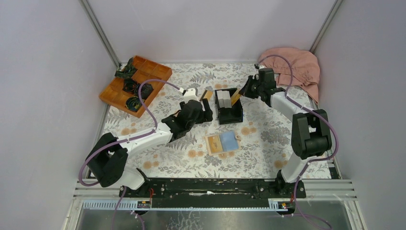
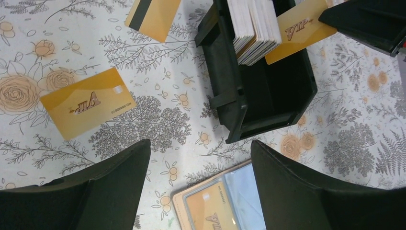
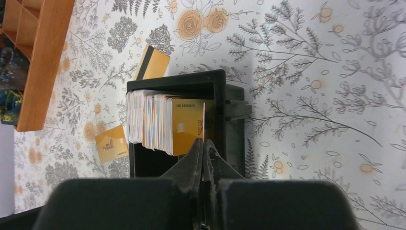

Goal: Put the credit cards into the card holder
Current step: Pick up the credit card from the storage box, then insert the credit card into the card holder.

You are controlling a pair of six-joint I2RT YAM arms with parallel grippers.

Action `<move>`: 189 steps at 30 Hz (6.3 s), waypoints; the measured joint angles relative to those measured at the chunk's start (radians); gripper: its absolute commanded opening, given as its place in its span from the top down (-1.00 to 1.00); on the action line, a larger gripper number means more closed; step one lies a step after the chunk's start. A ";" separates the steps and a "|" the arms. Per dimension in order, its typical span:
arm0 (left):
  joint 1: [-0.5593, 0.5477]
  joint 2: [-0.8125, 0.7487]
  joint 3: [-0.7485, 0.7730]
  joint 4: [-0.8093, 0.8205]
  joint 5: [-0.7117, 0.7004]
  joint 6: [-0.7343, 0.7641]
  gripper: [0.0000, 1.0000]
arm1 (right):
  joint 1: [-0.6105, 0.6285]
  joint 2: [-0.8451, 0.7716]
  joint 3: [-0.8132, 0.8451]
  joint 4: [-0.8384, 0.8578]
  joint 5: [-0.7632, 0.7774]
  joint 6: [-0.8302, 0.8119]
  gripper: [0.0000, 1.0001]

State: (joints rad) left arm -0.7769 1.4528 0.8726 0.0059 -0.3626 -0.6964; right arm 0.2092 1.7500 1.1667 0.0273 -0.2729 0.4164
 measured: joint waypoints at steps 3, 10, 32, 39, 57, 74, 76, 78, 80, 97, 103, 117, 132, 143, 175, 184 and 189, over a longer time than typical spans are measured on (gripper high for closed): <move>0.000 0.005 0.018 0.001 0.000 0.000 -0.68 | 0.001 -0.033 0.000 -0.024 0.031 -0.024 1.00; 0.000 0.013 0.053 -0.002 0.002 0.005 -0.71 | 0.027 -0.164 -0.005 -0.068 0.121 -0.080 1.00; 0.091 -0.253 -0.172 0.205 0.620 0.142 -0.64 | 0.116 -0.767 -0.379 -0.267 -0.249 -0.064 1.00; 0.091 -0.271 -0.231 0.254 0.869 0.158 -0.52 | 0.154 -0.819 -0.475 -0.239 -0.376 0.000 1.00; 0.091 -0.211 -0.252 0.296 1.067 0.161 -0.36 | 0.244 -0.757 -0.536 0.006 -0.537 0.151 1.00; 0.097 -0.170 -0.252 0.340 1.165 0.135 1.00 | 0.263 -0.673 -0.559 0.088 -0.557 0.163 0.58; 0.098 -0.170 -0.252 0.340 1.165 0.133 1.00 | 0.263 -0.673 -0.559 0.087 -0.554 0.159 0.36; 0.097 -0.171 -0.252 0.343 1.158 0.132 1.00 | 0.263 -0.673 -0.558 0.079 -0.529 0.153 0.25; 0.094 -0.174 -0.252 0.336 1.122 0.134 1.00 | 0.265 -0.678 -0.555 0.053 -0.492 0.136 0.21; 0.002 -0.209 -0.537 0.482 0.510 -0.199 1.00 | 0.284 -0.692 -0.554 -0.095 -0.110 0.047 0.99; -0.115 -0.104 -0.533 0.616 0.358 -0.314 1.00 | 0.309 -0.646 -0.591 -0.097 -0.039 0.035 1.00; -0.175 0.047 -0.469 0.700 0.211 -0.424 1.00 | 0.389 -0.662 -0.674 -0.063 0.220 -0.019 1.00; -0.185 0.116 -0.440 0.702 0.167 -0.451 1.00 | 0.433 -0.705 -0.727 0.045 0.465 0.010 1.00; -0.192 0.155 -0.440 0.720 0.143 -0.472 1.00 | 0.505 -0.636 -0.727 0.053 0.472 0.030 1.00; -0.230 0.205 -0.429 0.721 0.048 -0.628 1.00 | 0.557 -0.462 -0.688 0.045 0.527 0.052 1.00; -0.230 0.239 -0.429 0.746 0.048 -0.687 1.00 | 0.557 -0.454 -0.687 0.042 0.527 0.054 1.00; -0.232 0.250 -0.431 0.765 0.048 -0.721 1.00 | 0.557 -0.452 -0.687 0.042 0.527 0.056 1.00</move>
State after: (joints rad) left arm -1.0084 1.7031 0.4416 0.7708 -0.3145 -1.4170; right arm 0.7658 1.2980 0.4797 0.0692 0.2539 0.4725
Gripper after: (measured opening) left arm 0.011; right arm 0.011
